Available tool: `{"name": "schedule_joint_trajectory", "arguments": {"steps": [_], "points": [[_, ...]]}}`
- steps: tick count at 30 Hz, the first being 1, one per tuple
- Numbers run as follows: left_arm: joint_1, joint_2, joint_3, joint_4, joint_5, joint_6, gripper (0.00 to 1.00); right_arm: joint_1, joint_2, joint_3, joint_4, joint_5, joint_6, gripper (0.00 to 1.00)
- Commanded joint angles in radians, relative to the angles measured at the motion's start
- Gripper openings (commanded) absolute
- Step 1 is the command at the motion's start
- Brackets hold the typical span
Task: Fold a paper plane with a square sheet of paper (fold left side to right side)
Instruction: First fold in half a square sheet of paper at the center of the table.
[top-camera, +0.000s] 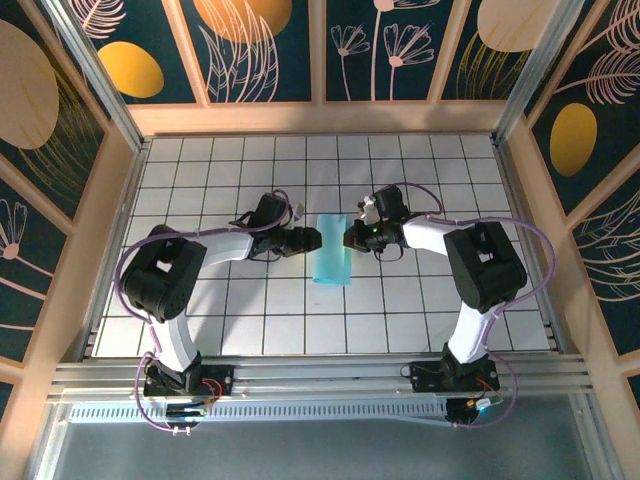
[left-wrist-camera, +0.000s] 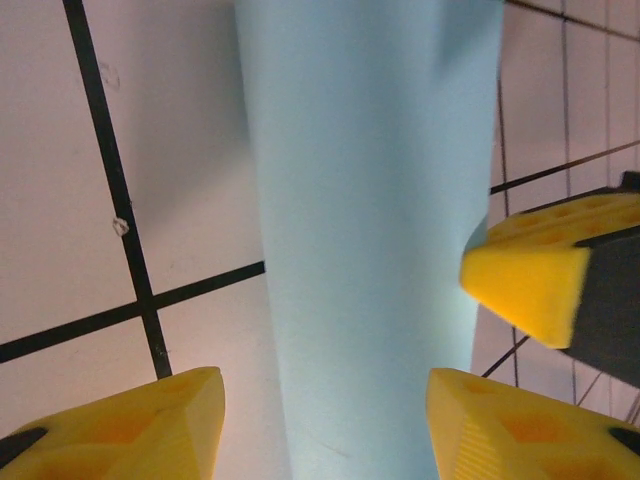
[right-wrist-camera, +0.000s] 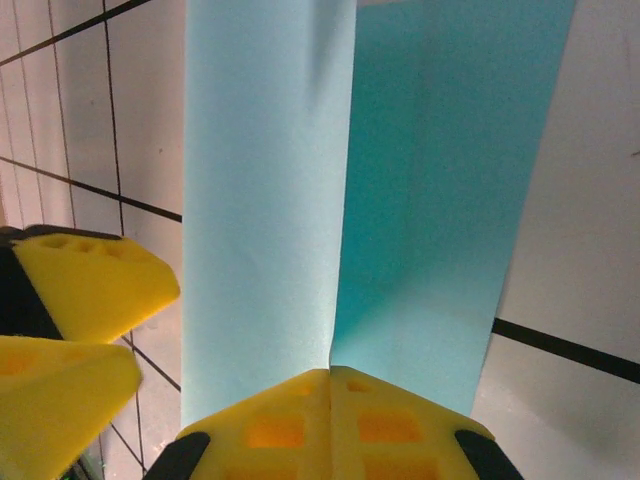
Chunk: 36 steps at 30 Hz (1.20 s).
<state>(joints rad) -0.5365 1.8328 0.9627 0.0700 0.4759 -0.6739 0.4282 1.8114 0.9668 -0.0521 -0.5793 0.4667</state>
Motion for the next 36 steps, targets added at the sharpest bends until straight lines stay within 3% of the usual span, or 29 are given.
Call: {"name": "schedule_joint_trajectory", "arguments": {"steps": [1,10,18,23,36], "points": [[-0.015,0.037,0.035,-0.031,-0.013,0.005,0.56,0.008,0.014,0.029,-0.038,0.029,-0.028,0.00],[-0.045,0.100,0.078,-0.088,-0.077,-0.001,0.48,0.008,0.017,0.040,-0.074,0.055,-0.048,0.00],[-0.078,0.133,0.109,-0.161,-0.151,0.000,0.43,0.002,-0.010,0.040,-0.098,0.084,-0.054,0.20],[-0.097,0.160,0.129,-0.207,-0.184,-0.009,0.43,-0.024,-0.064,0.030,-0.141,0.163,-0.061,0.32],[-0.127,0.219,0.206,-0.321,-0.235,0.011,0.43,-0.106,-0.187,-0.039,-0.136,0.279,-0.060,0.36]]}}
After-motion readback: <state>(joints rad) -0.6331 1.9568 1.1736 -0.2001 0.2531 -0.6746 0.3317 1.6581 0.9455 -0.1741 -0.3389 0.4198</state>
